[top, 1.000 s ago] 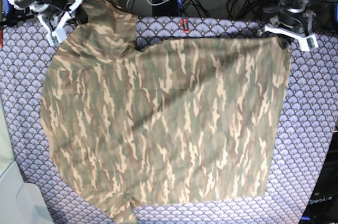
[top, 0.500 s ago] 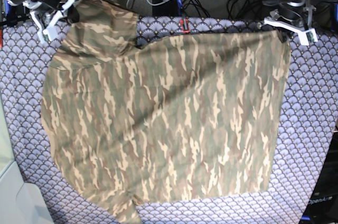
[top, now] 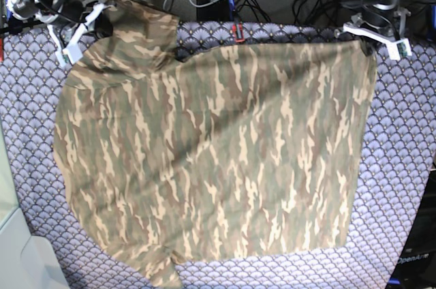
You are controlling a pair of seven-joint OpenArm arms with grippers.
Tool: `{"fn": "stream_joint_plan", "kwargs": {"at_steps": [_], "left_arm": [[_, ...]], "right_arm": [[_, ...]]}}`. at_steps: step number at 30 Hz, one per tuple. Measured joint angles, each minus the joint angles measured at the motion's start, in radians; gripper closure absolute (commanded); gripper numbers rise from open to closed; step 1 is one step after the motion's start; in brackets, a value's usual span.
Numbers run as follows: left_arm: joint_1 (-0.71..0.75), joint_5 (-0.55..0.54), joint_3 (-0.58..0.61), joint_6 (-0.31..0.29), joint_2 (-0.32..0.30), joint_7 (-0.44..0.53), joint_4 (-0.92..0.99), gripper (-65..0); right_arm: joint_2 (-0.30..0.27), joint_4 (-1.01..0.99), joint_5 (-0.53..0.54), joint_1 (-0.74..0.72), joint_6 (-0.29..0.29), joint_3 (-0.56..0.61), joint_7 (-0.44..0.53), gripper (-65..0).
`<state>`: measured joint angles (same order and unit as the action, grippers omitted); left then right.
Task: Fold the T-shirt properly
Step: 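Grasp the shirt's shoulder edges with both grippers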
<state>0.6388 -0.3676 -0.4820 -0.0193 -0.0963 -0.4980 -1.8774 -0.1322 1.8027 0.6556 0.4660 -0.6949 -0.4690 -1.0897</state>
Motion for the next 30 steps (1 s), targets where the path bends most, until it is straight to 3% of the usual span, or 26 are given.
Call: {"fn": "stream_joint_plan", "kwargs": {"at_steps": [14, 22, 30], "left_arm": [[0.0, 0.0, 0.0, 0.0, 0.0, 0.0, 0.0, -0.7], [0.004, 0.0, 0.0, 0.0, 0.004, 0.0, -0.001, -0.7], [0.015, 0.0, 0.0, 0.0, 0.005, 0.0, -0.002, -0.7]], "right_arm": [[0.0, 0.0, 0.0, -0.003, 0.0, 0.0, -0.025, -1.0], [-0.01, -0.141, 0.038, -0.024, -0.013, -0.006, -0.028, 0.0], [-0.011, -0.148, 0.051, -0.024, -0.012, -0.008, -0.022, 0.0]]}}
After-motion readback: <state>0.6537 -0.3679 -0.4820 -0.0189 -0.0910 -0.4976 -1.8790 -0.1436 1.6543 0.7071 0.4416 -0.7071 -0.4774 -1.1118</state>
